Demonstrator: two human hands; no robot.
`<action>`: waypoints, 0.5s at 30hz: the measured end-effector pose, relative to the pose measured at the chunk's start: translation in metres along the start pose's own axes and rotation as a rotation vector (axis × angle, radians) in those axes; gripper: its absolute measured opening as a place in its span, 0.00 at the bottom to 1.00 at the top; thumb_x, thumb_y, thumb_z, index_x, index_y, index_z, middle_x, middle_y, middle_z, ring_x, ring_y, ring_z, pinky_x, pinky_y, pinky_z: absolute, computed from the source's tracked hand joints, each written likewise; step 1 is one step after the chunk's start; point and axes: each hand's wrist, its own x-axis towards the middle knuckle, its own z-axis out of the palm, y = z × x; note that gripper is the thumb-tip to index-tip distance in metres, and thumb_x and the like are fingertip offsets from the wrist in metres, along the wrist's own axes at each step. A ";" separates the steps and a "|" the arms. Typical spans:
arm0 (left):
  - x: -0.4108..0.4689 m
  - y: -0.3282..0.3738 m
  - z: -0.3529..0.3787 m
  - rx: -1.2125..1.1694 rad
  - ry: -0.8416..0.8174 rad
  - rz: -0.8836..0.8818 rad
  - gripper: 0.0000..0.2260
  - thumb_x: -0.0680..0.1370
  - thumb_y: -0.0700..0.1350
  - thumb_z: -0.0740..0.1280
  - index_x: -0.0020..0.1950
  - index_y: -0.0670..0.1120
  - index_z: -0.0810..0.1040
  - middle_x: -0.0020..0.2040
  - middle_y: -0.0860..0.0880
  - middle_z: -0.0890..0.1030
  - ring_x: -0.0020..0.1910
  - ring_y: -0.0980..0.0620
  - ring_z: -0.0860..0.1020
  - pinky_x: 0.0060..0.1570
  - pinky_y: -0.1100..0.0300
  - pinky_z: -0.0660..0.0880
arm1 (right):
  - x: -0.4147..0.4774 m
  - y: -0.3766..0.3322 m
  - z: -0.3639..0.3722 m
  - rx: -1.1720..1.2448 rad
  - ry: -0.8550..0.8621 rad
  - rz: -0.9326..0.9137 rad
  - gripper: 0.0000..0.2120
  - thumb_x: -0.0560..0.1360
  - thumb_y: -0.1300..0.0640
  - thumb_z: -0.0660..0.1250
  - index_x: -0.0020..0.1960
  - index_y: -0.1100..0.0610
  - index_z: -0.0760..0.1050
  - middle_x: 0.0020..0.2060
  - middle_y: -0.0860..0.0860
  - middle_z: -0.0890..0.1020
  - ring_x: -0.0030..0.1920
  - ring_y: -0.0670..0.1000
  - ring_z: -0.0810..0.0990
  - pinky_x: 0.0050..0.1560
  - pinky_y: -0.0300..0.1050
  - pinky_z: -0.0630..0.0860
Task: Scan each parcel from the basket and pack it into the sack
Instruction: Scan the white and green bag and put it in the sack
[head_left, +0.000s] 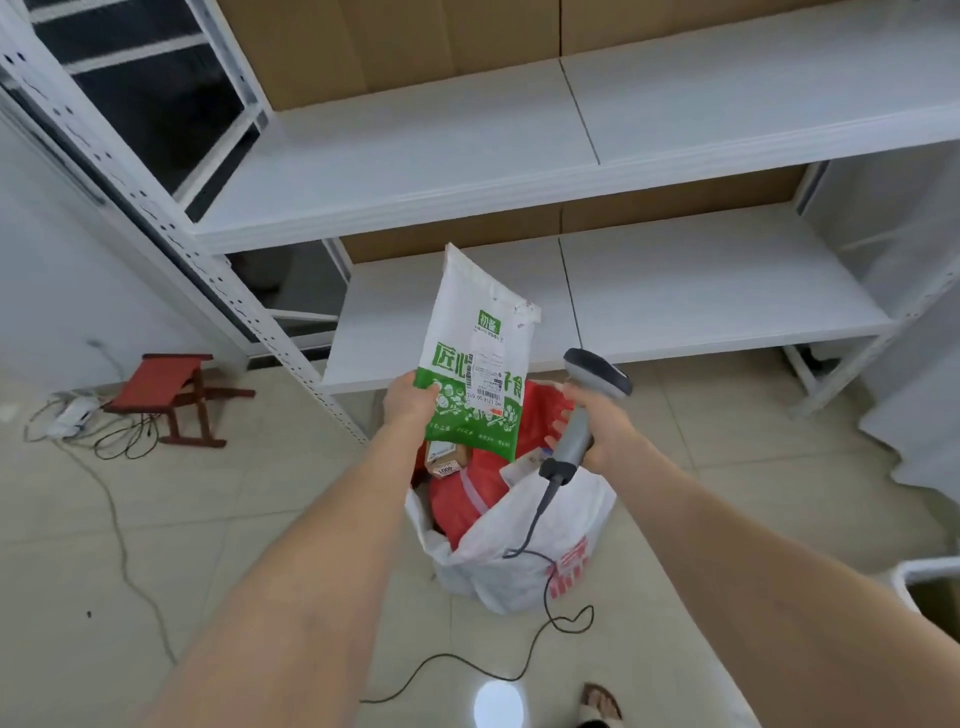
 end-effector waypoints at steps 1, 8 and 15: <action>0.007 0.000 0.002 0.035 -0.008 0.017 0.07 0.79 0.41 0.65 0.55 0.46 0.79 0.49 0.47 0.81 0.45 0.48 0.79 0.47 0.57 0.77 | 0.007 0.000 -0.001 0.006 0.006 0.006 0.21 0.73 0.54 0.74 0.61 0.63 0.74 0.52 0.58 0.79 0.46 0.55 0.78 0.47 0.54 0.80; 0.062 0.000 0.032 0.321 -0.148 0.118 0.04 0.80 0.44 0.63 0.48 0.50 0.77 0.45 0.49 0.81 0.42 0.50 0.80 0.47 0.55 0.78 | 0.058 0.005 -0.008 0.044 0.140 -0.027 0.16 0.72 0.57 0.75 0.54 0.63 0.76 0.40 0.56 0.78 0.41 0.55 0.78 0.56 0.57 0.78; 0.127 -0.036 0.080 0.441 -0.340 0.160 0.06 0.80 0.43 0.63 0.53 0.48 0.79 0.42 0.51 0.79 0.38 0.52 0.79 0.37 0.57 0.76 | 0.114 0.051 -0.005 0.118 0.360 -0.029 0.12 0.72 0.58 0.74 0.48 0.59 0.72 0.40 0.56 0.76 0.38 0.55 0.77 0.55 0.63 0.78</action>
